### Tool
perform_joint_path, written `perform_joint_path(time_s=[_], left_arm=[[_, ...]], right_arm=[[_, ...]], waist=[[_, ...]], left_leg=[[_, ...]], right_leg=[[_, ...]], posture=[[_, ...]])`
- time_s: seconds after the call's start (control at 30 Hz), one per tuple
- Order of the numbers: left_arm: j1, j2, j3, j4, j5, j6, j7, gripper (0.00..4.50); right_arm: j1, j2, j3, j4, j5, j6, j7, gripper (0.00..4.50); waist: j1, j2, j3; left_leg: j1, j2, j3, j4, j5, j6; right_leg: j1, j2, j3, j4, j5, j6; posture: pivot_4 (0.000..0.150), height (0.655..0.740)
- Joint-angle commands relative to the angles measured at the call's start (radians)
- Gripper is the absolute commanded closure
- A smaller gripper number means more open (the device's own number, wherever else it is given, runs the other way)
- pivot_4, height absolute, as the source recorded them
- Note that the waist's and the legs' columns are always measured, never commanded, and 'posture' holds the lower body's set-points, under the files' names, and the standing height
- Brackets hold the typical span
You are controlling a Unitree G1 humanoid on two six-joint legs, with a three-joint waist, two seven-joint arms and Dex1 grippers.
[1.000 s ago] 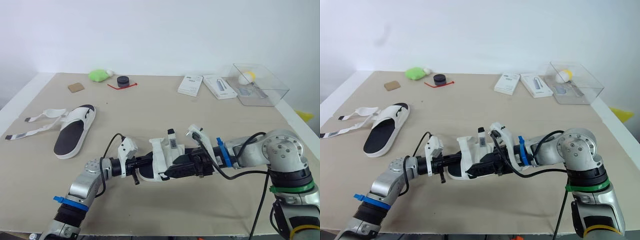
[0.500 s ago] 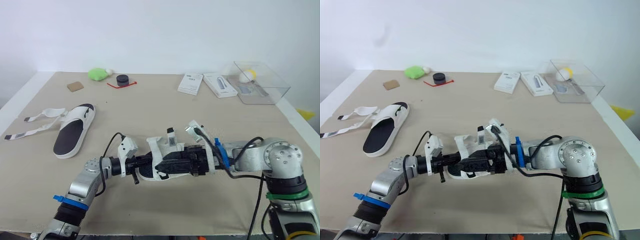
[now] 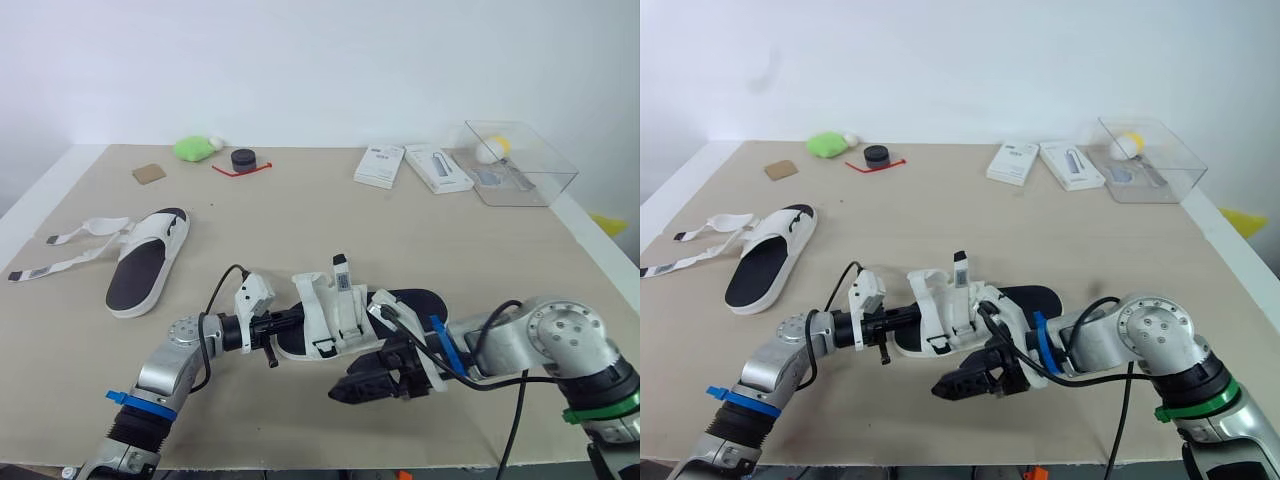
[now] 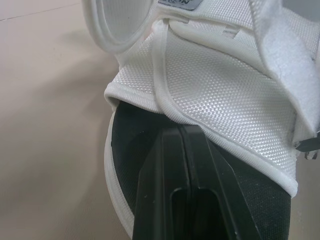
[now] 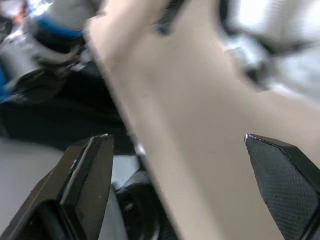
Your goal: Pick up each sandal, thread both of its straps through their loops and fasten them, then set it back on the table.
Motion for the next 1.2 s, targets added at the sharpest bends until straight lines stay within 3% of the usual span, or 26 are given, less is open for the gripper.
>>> perform_joint_path(time_s=[0.03,0.23,0.53,0.73,0.83,0.97,1.03,1.07,1.2], left_arm=[[0.036,0.013,-0.040,0.059,0.049,0.033,0.007,4.50],[0.036,0.013,-0.038,0.059,0.050,0.033,0.007,4.50],[0.040,0.012,-0.038,0.058,0.050,0.034,0.009,4.50],[0.038,0.009,-0.038,0.062,0.051,0.031,0.008,4.50],[0.037,0.007,-0.038,0.064,0.052,0.029,0.009,4.50],[0.041,0.008,-0.037,0.064,0.052,0.028,0.010,4.50],[0.043,0.009,-0.037,0.062,0.052,0.029,0.010,4.50],[0.044,0.009,-0.038,0.061,0.052,0.029,0.010,4.50],[0.045,0.010,-0.037,0.061,0.052,0.029,0.010,4.50]], right_arm=[[-0.017,0.034,-0.006,0.027,-0.043,-0.024,-0.025,0.03],[-0.027,0.107,-0.021,0.057,-0.049,-0.038,-0.068,0.03],[-0.066,0.105,-0.012,0.059,0.149,-0.089,-0.181,0.03],[-0.081,0.096,0.011,0.067,0.197,-0.113,-0.234,0.03],[-0.076,0.095,0.021,0.078,0.184,-0.115,-0.242,0.83],[-0.074,0.097,0.031,0.095,0.174,-0.120,-0.254,2.72],[-0.073,0.098,0.032,0.098,0.170,-0.120,-0.255,3.91],[-0.073,0.098,0.033,0.100,0.165,-0.118,-0.256,4.26],[-0.065,0.098,0.035,0.104,0.144,-0.108,-0.247,4.41]], waist=[[0.000,0.000,0.000],[0.000,0.000,0.000],[-0.001,0.004,0.005],[-0.001,0.003,0.005],[-0.001,0.004,0.005],[-0.001,0.004,0.005],[-0.001,0.004,0.004],[-0.001,0.004,0.004],[-0.001,0.005,0.003]], left_leg=[[0.000,0.000,0.000,0.000,0.000,0.000],[0.000,0.000,0.000,0.000,0.000,0.000],[0.000,0.000,0.000,0.000,0.000,0.000],[0.000,0.001,0.000,0.000,0.000,0.001],[0.000,0.001,0.000,0.000,0.000,0.001],[0.000,0.001,0.000,0.000,0.000,0.001],[0.000,0.001,0.000,0.000,0.000,0.001],[0.000,0.001,0.000,0.000,0.000,0.001],[0.000,0.001,0.000,0.000,0.000,0.001]], right_leg=[[0.000,0.000,0.000,0.000,0.000,0.000],[0.000,0.001,0.000,0.001,0.000,0.000],[-0.002,0.000,0.000,0.000,0.000,-0.001],[-0.002,0.001,0.000,0.000,0.000,-0.001],[-0.002,0.001,0.000,0.000,0.000,-0.001],[-0.002,0.001,0.001,0.000,0.000,-0.001],[-0.001,0.001,0.001,0.000,0.000,-0.001],[-0.001,0.001,0.001,0.000,0.000,-0.001],[-0.001,0.001,0.000,0.001,0.000,-0.001]], posture=[[0.150,0.7400],[0.150,0.7400],[0.150,0.7400],[0.150,0.7400],[0.150,0.7400],[0.150,0.7400],[0.150,0.7400],[0.150,0.7400],[0.150,0.7400]])
